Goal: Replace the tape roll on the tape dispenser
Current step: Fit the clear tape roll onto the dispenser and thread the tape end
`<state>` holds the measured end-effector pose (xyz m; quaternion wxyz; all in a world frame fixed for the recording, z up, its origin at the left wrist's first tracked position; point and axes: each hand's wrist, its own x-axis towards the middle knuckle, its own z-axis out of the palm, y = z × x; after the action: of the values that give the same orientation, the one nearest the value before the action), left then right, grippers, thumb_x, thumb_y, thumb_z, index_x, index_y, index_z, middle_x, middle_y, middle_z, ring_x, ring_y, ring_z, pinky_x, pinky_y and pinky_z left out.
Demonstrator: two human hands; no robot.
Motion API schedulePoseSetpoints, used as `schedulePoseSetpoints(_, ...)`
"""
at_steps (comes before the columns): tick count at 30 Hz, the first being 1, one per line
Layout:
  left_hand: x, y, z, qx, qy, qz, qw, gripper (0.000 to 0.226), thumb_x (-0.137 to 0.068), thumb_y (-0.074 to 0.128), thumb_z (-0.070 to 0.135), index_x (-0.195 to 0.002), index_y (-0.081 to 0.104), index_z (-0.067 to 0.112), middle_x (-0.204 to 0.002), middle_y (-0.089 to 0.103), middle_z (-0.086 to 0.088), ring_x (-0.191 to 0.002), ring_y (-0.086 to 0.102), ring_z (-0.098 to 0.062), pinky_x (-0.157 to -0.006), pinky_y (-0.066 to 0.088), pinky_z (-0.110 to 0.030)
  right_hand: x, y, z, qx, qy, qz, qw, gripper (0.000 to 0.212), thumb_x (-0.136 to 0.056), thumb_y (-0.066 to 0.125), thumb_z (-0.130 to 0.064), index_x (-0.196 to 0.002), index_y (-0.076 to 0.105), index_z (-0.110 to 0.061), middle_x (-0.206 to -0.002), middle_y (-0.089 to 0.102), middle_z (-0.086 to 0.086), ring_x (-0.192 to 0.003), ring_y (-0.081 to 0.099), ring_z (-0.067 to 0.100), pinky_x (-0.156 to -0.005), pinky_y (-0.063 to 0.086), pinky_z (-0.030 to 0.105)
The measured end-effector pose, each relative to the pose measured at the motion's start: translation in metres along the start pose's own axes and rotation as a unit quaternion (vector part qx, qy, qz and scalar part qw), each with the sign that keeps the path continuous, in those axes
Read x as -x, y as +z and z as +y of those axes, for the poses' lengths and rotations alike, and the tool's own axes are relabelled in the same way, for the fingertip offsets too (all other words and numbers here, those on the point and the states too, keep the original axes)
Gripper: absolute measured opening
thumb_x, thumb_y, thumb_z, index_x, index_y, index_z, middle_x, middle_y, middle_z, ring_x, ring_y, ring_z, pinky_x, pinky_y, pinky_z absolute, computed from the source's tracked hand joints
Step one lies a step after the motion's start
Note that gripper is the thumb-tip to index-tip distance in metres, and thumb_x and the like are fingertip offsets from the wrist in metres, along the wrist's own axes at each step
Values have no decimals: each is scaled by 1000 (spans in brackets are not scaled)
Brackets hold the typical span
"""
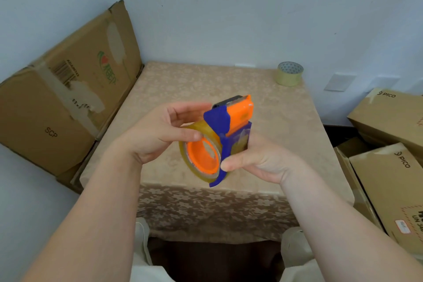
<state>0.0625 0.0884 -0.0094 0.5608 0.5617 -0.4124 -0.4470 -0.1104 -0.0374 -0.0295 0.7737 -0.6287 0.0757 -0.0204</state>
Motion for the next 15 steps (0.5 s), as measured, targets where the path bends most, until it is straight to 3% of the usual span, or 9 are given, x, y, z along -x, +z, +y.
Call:
schedulePoseSetpoints(4,-3,0,-2,45,-3,42,998,54,-60,60,-2,-110,67,17,-117,68,1,-115,58,-12,-88,51,-21,7,-3,-3,108,-6,17,994,53,-54,76,16,-82,74,-30,-81,74,-12,-81,66,3,-77,56,25)
schedulePoseSetpoints(6,-4,1,0,25,-10,85,996,44,-67,54,3,-108,67,17,-114,68,1,-112,59,-10,-91,51,-19,10,-2,-6,169,-12,19,985,55,-55,80,17,-83,72,-30,-77,73,-13,-77,66,-1,-71,53,19)
schedulePoseSetpoints(8,-5,4,2,-44,-21,104,993,31,-77,61,8,-105,67,20,-111,68,3,-107,60,-7,-93,49,-21,9,0,-4,253,-11,45,966,53,-57,86,2,-99,64,-22,-89,73,-5,-85,69,11,-76,55,30)
schedulePoseSetpoints(10,-5,8,1,-97,-32,107,989,21,-89,57,11,-103,66,24,-110,68,5,-106,61,-8,-96,46,-25,3,2,2,377,-23,85,922,47,-58,88,-22,-93,56,-22,-89,65,3,-88,63,25,-78,53,41)
schedulePoseSetpoints(11,-6,10,0,-114,-34,117,986,21,-92,54,12,-104,66,25,-110,68,6,-107,60,-9,-97,46,-26,0,2,3,404,-17,110,908,46,-59,86,-28,-90,52,-25,-87,59,1,-87,58,27,-78,52,41)
schedulePoseSetpoints(13,-9,14,-3,-130,-33,152,979,23,-93,53,14,-112,64,22,-109,67,6,-106,61,-9,-97,47,-27,-2,3,3,398,12,147,905,54,-60,82,-30,-104,50,-29,-95,54,-3,-93,55,23,-90,49,43)
schedulePoseSetpoints(14,-11,16,-3,-131,-34,171,976,26,-93,53,16,-117,63,19,-108,68,3,-103,62,-11,-95,49,-28,-3,3,4,462,3,143,875,57,-63,80,-28,-109,45,-33,-95,54,-3,-91,52,20,-99,45,44)
schedulePoseSetpoints(15,-12,17,-3,-131,-35,189,973,27,-93,53,18,-118,62,18,-107,68,-1,-99,63,-13,-93,51,-30,-3,2,6,557,-32,142,818,54,-66,77,-25,-104,41,-36,-86,53,-4,-86,50,21,-103,41,45)
